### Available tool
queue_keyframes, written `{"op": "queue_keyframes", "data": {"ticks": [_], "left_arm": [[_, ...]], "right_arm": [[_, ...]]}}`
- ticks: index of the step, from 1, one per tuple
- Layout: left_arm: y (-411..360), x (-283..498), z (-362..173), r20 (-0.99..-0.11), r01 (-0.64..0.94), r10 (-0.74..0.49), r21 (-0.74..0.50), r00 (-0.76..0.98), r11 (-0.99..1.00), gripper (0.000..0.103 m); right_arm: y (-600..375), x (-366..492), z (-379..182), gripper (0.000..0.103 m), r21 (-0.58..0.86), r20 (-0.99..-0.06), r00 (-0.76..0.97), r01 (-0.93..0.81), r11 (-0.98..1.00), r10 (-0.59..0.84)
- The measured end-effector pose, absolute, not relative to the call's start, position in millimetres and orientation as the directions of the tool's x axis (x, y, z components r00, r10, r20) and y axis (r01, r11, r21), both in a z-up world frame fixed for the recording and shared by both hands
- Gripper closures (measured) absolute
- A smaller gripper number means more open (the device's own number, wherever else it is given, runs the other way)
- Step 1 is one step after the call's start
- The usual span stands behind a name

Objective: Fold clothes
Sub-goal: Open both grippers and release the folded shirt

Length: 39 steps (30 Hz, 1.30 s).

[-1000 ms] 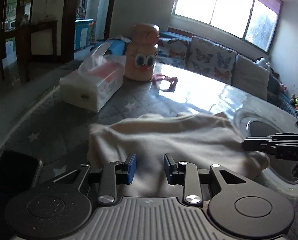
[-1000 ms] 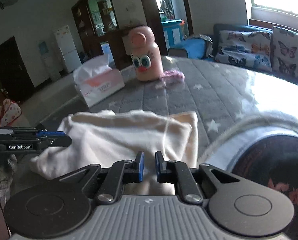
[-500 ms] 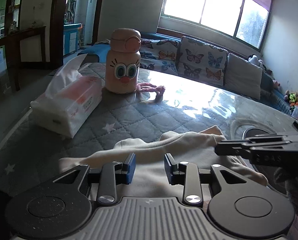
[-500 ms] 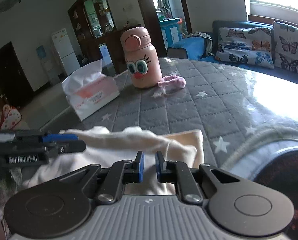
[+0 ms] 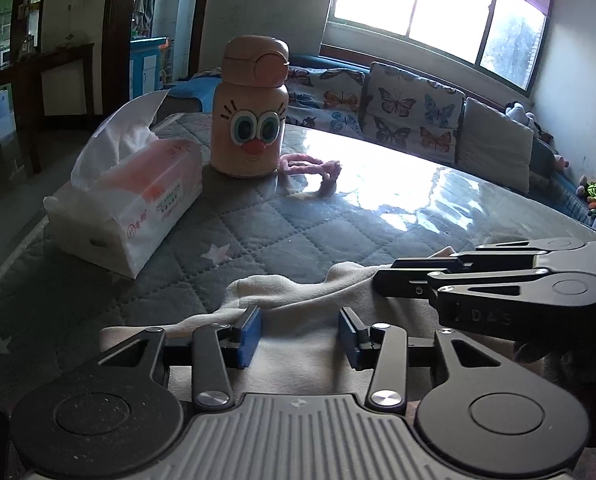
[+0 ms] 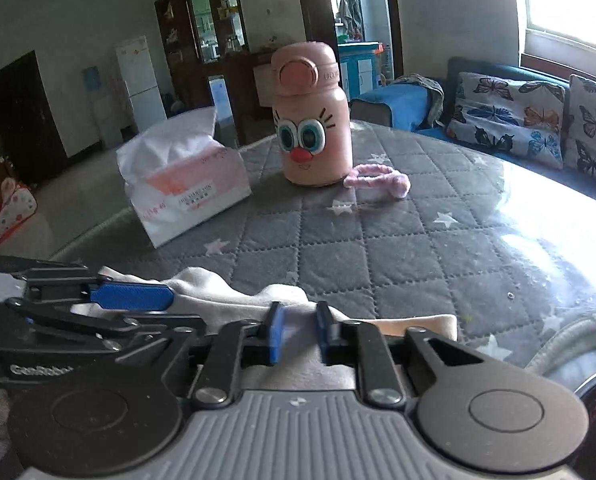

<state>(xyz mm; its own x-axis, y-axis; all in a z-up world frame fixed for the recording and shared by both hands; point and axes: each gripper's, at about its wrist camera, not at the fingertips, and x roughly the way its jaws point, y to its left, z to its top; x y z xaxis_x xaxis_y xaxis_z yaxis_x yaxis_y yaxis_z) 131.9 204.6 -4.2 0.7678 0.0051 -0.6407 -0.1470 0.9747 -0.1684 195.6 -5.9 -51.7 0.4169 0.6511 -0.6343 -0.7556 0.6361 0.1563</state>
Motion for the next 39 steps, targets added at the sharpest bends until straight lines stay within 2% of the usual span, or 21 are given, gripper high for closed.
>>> {"op": "queue_keyframes", "data": {"ticks": [1, 5, 12, 14, 19, 24, 29, 33, 35, 39], "left_arm": [[205, 130, -3, -0.637, -0.148, 0.006, -0.171, 0.771, 0.974, 0.056], [208, 121, 3, -0.629, -0.165, 0.028, -0.161, 0.777, 0.973, 0.049], [208, 112, 9, -0.624, -0.188, 0.052, -0.155, 0.779, 0.97, 0.048], [208, 112, 9, -0.624, -0.192, 0.056, -0.153, 0.779, 0.969, 0.048], [209, 111, 9, -0.629, -0.204, 0.063, -0.154, 0.775, 0.967, 0.048], [204, 104, 12, -0.623, -0.199, 0.064, -0.149, 0.78, 0.969, 0.045], [195, 86, 20, -0.6, -0.198, 0.078, -0.137, 0.796, 0.971, 0.027], [186, 69, 25, -0.585, -0.196, 0.091, -0.12, 0.806, 0.973, 0.016], [181, 61, 27, -0.581, -0.198, 0.096, -0.114, 0.808, 0.973, 0.008], [171, 44, 28, -0.579, -0.208, 0.11, -0.105, 0.808, 0.972, 0.0]], "right_arm": [[-7, 193, -50, 0.075, 0.154, -0.629, 0.419, -0.758, 0.633, 0.655], [-11, 181, -46, 0.069, 0.129, -0.63, 0.418, -0.775, 0.619, 0.655], [-17, 143, -40, 0.061, 0.104, -0.624, 0.383, -0.823, 0.558, 0.681], [-16, 130, -39, 0.053, 0.079, -0.617, 0.375, -0.845, 0.529, 0.692], [-5, 111, -50, 0.052, -0.011, -0.628, 0.388, -0.871, 0.491, 0.674], [-12, 104, -44, 0.048, -0.014, -0.618, 0.396, -0.869, 0.494, 0.679], [-32, 95, -37, 0.029, -0.016, -0.613, 0.429, -0.846, 0.532, 0.663], [-50, 89, -34, 0.023, 0.006, -0.616, 0.443, -0.824, 0.567, 0.651], [-57, 85, -33, 0.012, 0.016, -0.616, 0.448, -0.815, 0.579, 0.648], [-70, 77, -32, 0.009, 0.032, -0.61, 0.47, -0.79, 0.612, 0.638]]}}
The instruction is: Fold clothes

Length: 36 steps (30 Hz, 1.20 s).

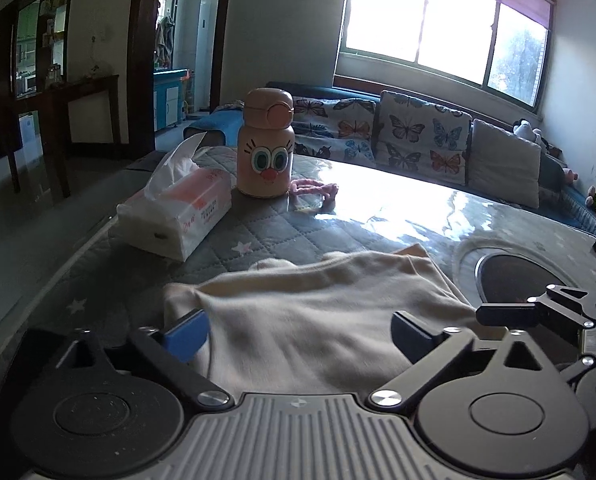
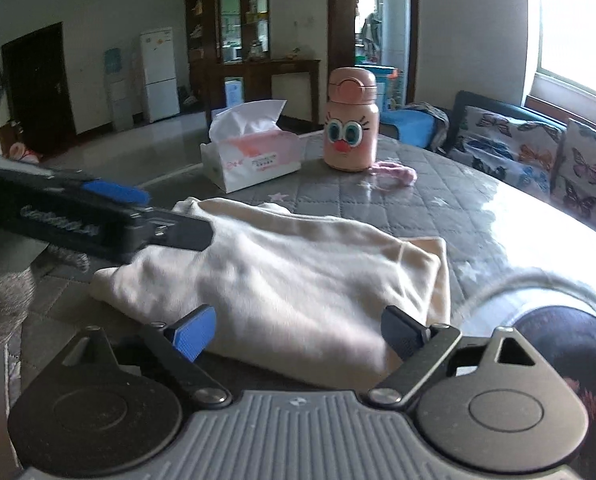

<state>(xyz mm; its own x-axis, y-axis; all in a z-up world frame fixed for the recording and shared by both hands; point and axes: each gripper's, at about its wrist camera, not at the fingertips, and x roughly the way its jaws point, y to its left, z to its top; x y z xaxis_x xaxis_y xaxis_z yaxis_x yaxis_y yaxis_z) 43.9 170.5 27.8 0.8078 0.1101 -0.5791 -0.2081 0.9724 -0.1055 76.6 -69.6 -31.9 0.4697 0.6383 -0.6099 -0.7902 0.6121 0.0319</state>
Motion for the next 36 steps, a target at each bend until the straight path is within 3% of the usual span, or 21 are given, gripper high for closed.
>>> {"op": "queue_keyframes", "data": {"ticks": [2, 7, 36], "left_arm": [[166, 36, 26, -0.581, -0.216, 0.12, -0.099, 0.805, 0.971, 0.0], [158, 16, 20, -0.59, -0.239, 0.137, -0.098, 0.796, 0.966, 0.0], [116, -46, 11, -0.601, -0.367, 0.275, -0.033, 0.751, 0.93, 0.0]], "right_arm": [[-75, 73, -33, 0.003, 0.051, -0.61, 0.474, -0.777, 0.628, 0.635], [-87, 63, -36, 0.0, 0.1, -0.614, 0.475, -0.746, 0.659, 0.631], [-120, 19, -48, 0.0, 0.103, -0.638, 0.502, -0.696, 0.711, 0.584]]}}
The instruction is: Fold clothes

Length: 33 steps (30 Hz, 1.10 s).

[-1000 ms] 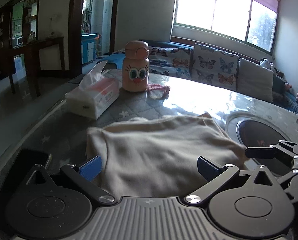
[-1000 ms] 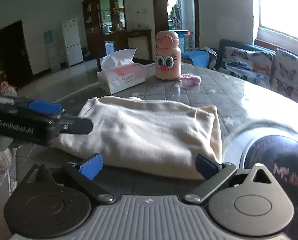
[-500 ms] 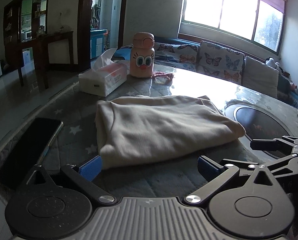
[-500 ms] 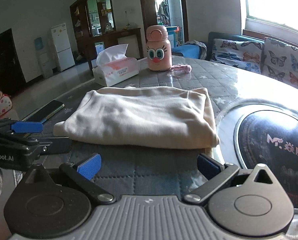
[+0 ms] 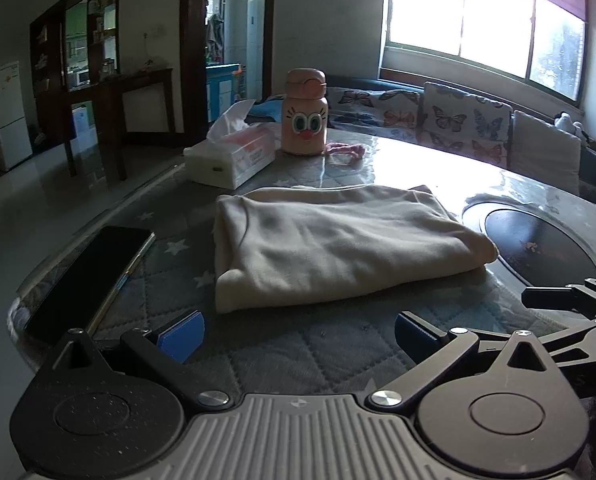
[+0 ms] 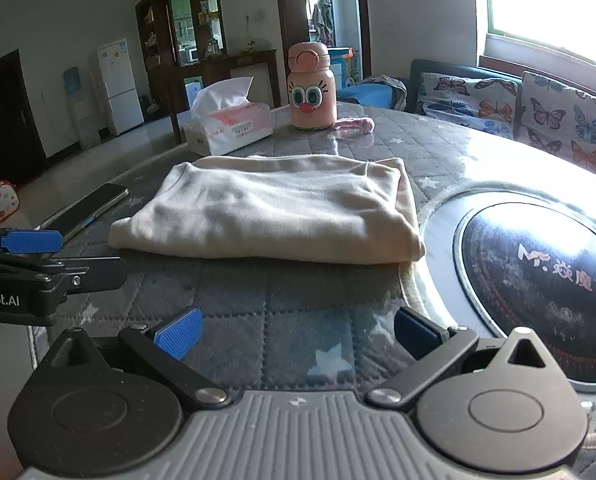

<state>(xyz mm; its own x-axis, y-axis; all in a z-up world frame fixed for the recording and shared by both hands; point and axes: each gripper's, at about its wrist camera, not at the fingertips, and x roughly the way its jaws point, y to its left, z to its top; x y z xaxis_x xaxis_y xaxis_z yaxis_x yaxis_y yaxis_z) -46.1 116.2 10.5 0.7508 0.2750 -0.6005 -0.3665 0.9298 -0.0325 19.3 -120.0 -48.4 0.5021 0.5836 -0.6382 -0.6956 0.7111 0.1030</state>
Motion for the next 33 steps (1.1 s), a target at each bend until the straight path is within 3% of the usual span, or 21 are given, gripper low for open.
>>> {"op": "queue_keyframes", "data": {"ticks": [33], "left_arm": [[109, -65, 13, -0.589, -0.425, 0.338, -0.009, 0.734, 0.905, 0.0]], "right_arm": [[-126, -17, -43, 0.0, 0.097, -0.616, 0.558, -0.647, 0.756, 0.556]]}}
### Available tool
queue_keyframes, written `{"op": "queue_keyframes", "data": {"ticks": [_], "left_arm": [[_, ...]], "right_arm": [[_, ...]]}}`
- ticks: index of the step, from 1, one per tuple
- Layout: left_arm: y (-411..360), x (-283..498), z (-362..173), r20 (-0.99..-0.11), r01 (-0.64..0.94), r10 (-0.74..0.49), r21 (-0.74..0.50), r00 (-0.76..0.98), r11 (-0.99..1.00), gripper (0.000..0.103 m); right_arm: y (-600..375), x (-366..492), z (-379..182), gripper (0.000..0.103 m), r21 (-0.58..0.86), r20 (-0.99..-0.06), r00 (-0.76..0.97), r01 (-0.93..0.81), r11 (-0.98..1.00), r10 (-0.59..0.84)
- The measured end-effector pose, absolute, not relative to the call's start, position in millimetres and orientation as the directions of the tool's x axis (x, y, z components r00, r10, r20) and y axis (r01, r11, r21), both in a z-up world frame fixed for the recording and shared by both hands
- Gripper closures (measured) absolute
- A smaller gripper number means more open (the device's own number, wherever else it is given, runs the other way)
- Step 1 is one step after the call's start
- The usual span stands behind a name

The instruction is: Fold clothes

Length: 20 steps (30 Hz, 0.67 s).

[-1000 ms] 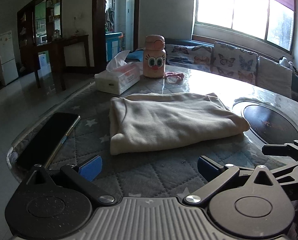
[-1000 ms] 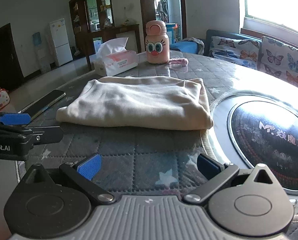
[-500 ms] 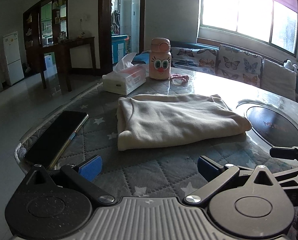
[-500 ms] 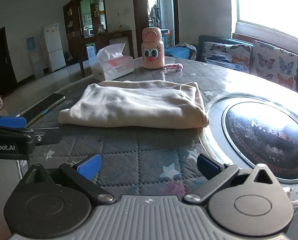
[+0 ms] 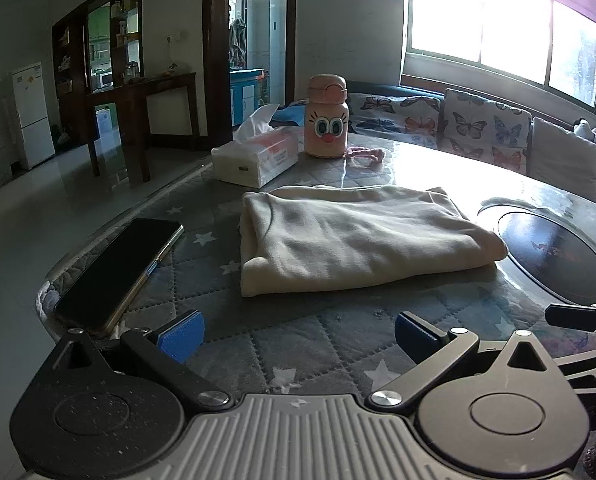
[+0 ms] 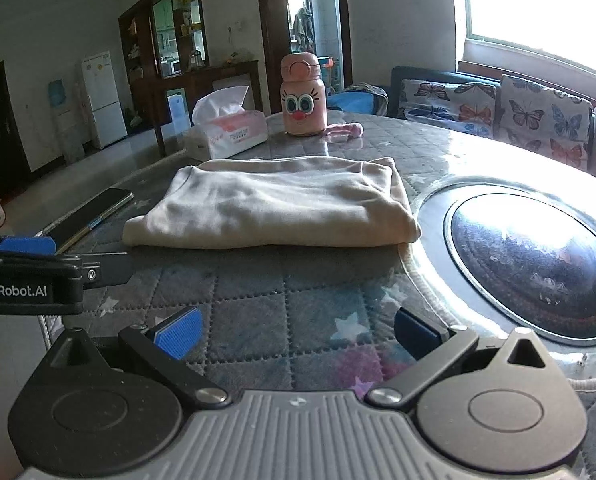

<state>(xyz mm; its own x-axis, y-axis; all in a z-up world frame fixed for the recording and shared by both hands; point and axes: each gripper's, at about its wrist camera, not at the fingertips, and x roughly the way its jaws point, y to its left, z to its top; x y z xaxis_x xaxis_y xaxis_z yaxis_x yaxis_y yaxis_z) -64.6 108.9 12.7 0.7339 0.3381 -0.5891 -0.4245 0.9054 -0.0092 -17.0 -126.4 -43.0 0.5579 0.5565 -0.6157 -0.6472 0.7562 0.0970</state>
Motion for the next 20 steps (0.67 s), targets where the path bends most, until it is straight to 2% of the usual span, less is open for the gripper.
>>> {"op": "queue_keyframes", "data": {"ticks": [20], "left_arm": [[110.1, -62.7, 8.6, -0.594, -0.438, 0.349, -0.007, 0.725, 0.899, 0.0]], "right_arm": [[-125.7, -19.7, -43.6, 0.0, 0.112, -0.618, 0.546, -0.651, 0.751, 0.565]]}}
